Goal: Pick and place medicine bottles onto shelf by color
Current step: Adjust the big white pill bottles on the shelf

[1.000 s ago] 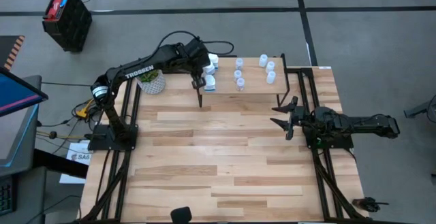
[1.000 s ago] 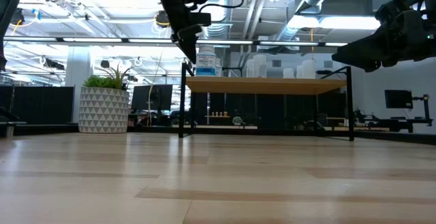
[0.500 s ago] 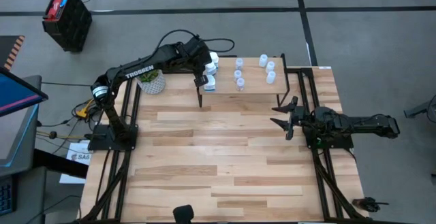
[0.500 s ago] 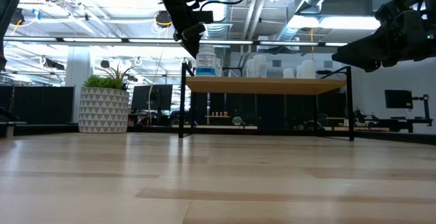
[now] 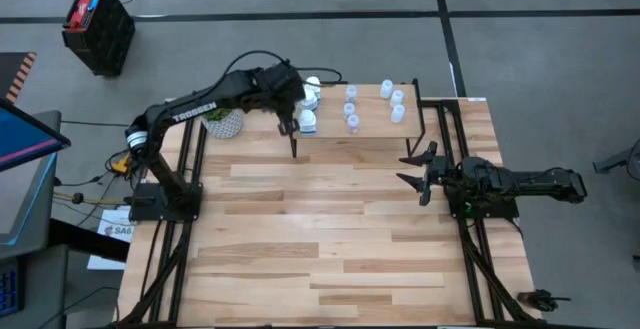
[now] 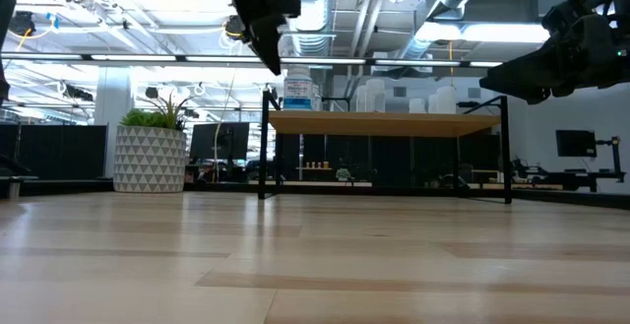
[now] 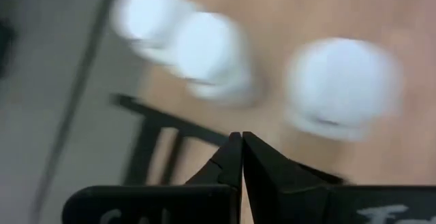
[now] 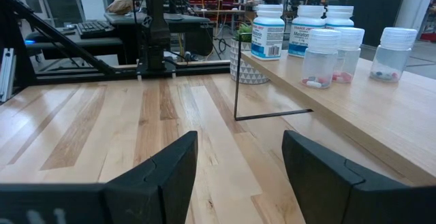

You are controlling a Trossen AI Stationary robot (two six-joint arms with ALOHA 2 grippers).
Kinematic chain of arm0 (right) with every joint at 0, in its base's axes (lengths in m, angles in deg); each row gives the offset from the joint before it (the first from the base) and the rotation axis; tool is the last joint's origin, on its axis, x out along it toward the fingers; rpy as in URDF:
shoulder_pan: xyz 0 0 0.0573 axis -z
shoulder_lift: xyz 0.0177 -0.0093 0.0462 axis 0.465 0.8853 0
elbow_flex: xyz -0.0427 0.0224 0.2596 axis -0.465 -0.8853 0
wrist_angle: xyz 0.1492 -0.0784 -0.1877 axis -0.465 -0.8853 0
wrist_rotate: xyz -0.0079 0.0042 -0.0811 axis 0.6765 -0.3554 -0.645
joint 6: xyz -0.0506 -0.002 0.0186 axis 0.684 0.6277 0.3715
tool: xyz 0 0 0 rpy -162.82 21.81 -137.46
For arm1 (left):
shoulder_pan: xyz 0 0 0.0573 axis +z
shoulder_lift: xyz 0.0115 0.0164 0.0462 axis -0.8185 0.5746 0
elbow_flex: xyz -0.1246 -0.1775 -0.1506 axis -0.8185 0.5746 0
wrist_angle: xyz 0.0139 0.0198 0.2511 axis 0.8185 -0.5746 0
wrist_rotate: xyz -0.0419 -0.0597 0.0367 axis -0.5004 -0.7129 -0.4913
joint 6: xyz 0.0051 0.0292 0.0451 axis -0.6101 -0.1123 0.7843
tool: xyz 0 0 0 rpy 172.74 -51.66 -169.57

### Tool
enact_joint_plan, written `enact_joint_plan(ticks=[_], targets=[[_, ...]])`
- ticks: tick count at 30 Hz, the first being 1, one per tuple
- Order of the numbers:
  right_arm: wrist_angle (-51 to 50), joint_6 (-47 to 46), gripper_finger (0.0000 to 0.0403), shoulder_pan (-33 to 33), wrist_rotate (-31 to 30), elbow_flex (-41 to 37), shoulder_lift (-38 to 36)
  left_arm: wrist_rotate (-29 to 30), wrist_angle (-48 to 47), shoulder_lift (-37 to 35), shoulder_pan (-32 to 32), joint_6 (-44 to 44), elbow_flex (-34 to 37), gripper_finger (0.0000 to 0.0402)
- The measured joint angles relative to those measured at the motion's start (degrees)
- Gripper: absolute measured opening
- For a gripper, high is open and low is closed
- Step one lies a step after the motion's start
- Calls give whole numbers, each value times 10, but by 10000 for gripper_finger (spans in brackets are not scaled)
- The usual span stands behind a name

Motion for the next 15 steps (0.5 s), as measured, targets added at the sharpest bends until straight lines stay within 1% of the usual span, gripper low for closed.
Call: enact_joint_plan(ticks=[3, 5, 8, 15], targets=[[0, 0, 238, 0, 0, 0, 0, -60, -36, -5, -16, -17, 0, 0], [0, 0, 238, 0, 0, 0, 0, -79, -60, -5, -26, -28, 0, 0], [0, 0, 238, 0, 0, 0, 0, -78, -75, 2, -46, -32, 0, 0], [0, 0, 238, 0, 0, 0, 0, -83, -64, 16, -74, -22, 0, 0]])
